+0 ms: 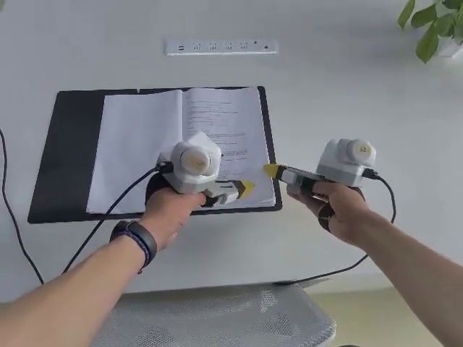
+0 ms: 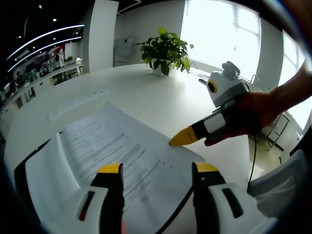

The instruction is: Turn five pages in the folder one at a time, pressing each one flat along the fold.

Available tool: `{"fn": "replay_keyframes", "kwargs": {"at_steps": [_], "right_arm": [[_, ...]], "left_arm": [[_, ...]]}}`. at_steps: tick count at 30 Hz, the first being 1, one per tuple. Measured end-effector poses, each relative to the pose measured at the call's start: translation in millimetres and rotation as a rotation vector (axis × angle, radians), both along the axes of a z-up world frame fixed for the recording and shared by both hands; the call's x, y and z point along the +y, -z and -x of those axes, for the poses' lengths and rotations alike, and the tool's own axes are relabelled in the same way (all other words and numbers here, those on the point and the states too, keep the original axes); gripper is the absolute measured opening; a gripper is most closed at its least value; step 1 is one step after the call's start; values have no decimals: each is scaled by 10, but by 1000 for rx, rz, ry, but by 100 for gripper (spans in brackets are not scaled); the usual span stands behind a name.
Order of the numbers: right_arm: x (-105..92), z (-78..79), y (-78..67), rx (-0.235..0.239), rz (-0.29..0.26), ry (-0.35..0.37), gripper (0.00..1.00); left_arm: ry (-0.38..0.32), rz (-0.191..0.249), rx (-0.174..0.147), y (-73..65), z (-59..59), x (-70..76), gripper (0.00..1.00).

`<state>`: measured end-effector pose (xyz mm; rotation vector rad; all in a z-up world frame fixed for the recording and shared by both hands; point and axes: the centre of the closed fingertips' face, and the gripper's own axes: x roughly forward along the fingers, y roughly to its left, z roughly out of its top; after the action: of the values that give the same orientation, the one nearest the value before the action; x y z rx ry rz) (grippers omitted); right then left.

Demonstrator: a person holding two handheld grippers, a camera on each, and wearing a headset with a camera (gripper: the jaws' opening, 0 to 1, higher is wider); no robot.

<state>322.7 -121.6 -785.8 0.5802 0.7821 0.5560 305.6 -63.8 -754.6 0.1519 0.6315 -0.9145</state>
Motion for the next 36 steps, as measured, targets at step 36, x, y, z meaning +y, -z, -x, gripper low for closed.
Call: {"fn": "replay_keyframes", "kwargs": {"at_steps": [36], "right_arm": [[250,16,-494,-110,-1,-24,0]], "left_arm": [[-119,1,-14,-152,-54,906,60]]}}
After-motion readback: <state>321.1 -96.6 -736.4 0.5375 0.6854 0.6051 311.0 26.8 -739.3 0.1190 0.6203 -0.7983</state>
